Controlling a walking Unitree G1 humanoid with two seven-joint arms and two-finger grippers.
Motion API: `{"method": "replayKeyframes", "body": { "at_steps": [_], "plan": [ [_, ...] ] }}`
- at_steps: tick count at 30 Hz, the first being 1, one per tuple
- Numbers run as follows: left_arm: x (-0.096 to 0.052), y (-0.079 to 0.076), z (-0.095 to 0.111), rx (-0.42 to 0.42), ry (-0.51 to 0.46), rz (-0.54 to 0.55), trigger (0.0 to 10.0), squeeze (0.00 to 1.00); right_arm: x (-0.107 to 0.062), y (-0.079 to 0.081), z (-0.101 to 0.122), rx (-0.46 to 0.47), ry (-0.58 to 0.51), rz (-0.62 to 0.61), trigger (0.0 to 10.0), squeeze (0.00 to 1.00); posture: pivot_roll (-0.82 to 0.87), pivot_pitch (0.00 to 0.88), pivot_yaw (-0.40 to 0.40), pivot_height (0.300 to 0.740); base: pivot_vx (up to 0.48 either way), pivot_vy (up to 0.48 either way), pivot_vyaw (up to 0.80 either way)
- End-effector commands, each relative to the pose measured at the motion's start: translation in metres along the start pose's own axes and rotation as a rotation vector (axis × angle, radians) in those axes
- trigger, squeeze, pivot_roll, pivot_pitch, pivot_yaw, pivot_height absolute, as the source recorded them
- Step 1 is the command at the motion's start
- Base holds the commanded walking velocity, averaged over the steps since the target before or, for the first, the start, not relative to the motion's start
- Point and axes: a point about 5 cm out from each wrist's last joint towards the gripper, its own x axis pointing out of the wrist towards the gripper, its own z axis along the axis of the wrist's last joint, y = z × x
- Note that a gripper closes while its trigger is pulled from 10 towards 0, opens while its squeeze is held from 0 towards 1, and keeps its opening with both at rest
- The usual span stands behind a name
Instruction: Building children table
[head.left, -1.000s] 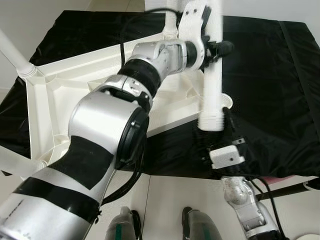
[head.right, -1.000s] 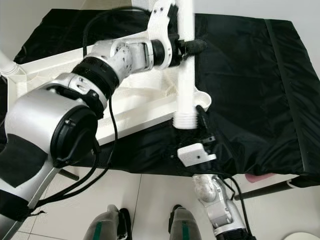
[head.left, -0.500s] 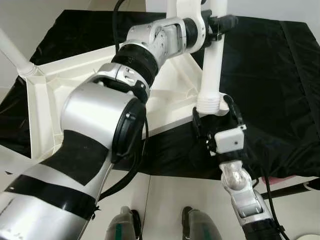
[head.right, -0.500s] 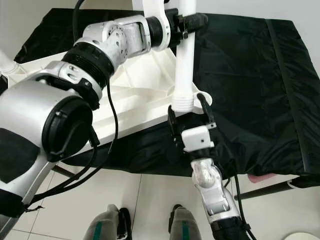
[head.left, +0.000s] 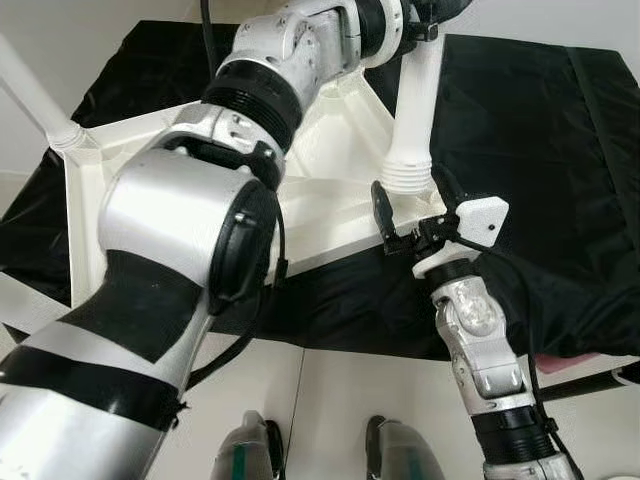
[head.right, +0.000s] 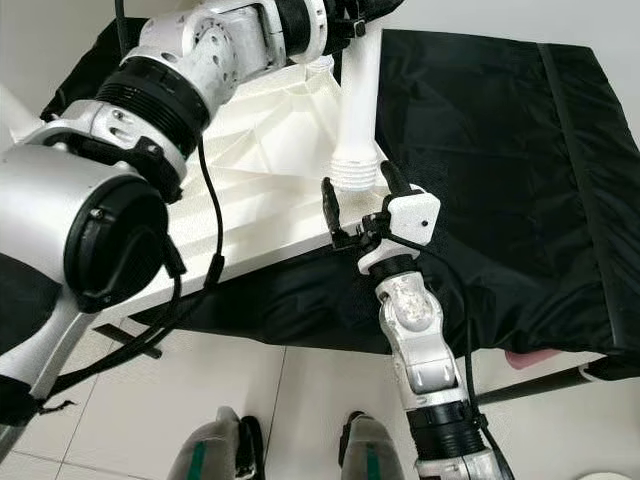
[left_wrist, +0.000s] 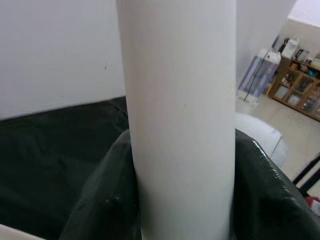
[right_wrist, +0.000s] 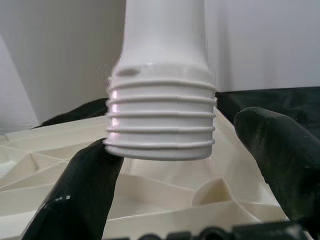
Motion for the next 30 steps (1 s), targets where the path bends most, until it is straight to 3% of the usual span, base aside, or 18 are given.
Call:
{"method": "replayKeyframes", "body": {
  "at_steps": [1,14,17,19,24,30],
  "plan": [
    [-0.007,0.008,0.005,0.031,-0.026,0.037,10.0,0.0,0.0,0.0,-0.002,0.035,0.03,0.028,10.0,0.0,-0.11,0.087,0.05,0.74,0.0,0.0,0.0],
    [-0.014,0.016,0.027,0.106,-0.12,0.118,10.0,0.0,0.003,-0.006,-0.004,0.134,0.101,0.081,10.0,0.0,-0.1,0.099,0.047,0.74,0.0,0.0,0.0],
    [-0.014,0.016,0.024,0.185,-0.109,0.142,10.0,0.0,0.014,-0.014,0.006,0.181,0.084,0.081,10.0,0.0,-0.1,0.101,0.046,0.74,0.0,0.0,0.0],
    [-0.014,0.017,0.023,0.196,-0.11,0.152,10.0,0.0,0.016,-0.016,0.009,0.187,0.078,0.084,10.0,0.0,-0.1,0.101,0.046,0.74,0.0,0.0,0.0],
    [-0.015,0.023,0.019,0.346,-0.102,0.307,10.0,0.0,0.039,-0.027,0.025,0.175,0.023,0.07,10.0,0.0,-0.09,0.097,0.045,0.74,0.0,0.0,0.0],
    [-0.016,0.026,0.017,0.444,-0.096,0.427,10.0,0.0,0.059,-0.031,0.038,0.157,-0.008,0.067,10.0,0.0,-0.08,0.091,0.032,0.74,0.0,0.0,0.0]
  ]
}}
